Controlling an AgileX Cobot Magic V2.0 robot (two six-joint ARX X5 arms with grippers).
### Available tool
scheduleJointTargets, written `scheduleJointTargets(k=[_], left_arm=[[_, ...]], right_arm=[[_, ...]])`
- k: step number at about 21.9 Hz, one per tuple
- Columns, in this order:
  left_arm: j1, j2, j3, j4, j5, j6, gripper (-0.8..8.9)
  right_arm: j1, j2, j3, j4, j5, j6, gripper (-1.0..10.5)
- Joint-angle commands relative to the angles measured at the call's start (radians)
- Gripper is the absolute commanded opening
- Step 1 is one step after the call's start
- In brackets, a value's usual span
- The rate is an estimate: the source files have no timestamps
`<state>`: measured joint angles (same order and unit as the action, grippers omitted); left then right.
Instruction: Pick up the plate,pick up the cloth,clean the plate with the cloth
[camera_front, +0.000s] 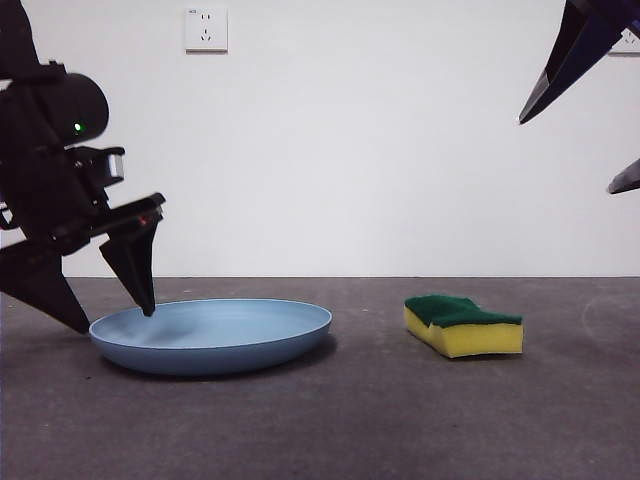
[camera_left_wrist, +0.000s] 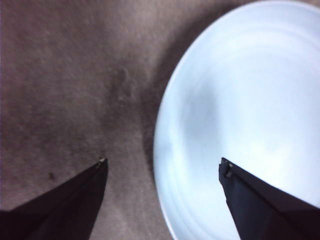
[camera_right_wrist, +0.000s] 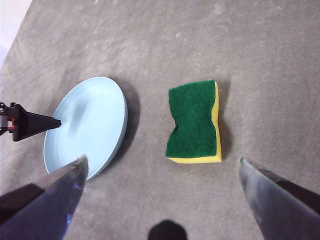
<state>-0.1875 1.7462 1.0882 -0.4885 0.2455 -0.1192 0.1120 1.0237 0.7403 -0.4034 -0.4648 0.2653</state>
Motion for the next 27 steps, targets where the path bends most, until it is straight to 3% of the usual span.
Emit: scheduleJointTargets(k=[1,6,9,16,21,24,27], left_arm=[[-0.012,0.020,-0.005,0.003,-0.002,0.016,3.72],[-0.032,0.026,-0.005,0.005,-0.010,0.017,3.40],[-0.036,0.026,-0.005,0.000,-0.008,0.044,-0.25],[-0.038,0.023,-0.004,-0.016,-0.005,0.068,-0.08],[-0.057,-0.027,-0.004,-0.063,-0.003,0.106,-0.08],[-0.064,-0.103,-0.001,-0.069,0.000,0.105,-0.08],[-0.075,-0.184,-0.001,-0.098,-0.001,0.115,-0.08]], right_arm=[[0.000,0.000,0.003,-0.002,0.000,-0.013,5.0],[0.000,0.000,0.003,-0.002,0.000,-0.013,5.0],[0.000,0.000,0.003,-0.002,0.000,-0.013,5.0],[0.000,0.000,0.003,0.006,-0.001,-0.016,5.0],[0.012,0.026,0.106,-0.093,0.015,-0.119,5.0],[0.061,0.116,0.274,-0.260,0.138,-0.219,5.0],[0.129,0.236,0.413,-0.365,0.208,-0.257,5.0]])
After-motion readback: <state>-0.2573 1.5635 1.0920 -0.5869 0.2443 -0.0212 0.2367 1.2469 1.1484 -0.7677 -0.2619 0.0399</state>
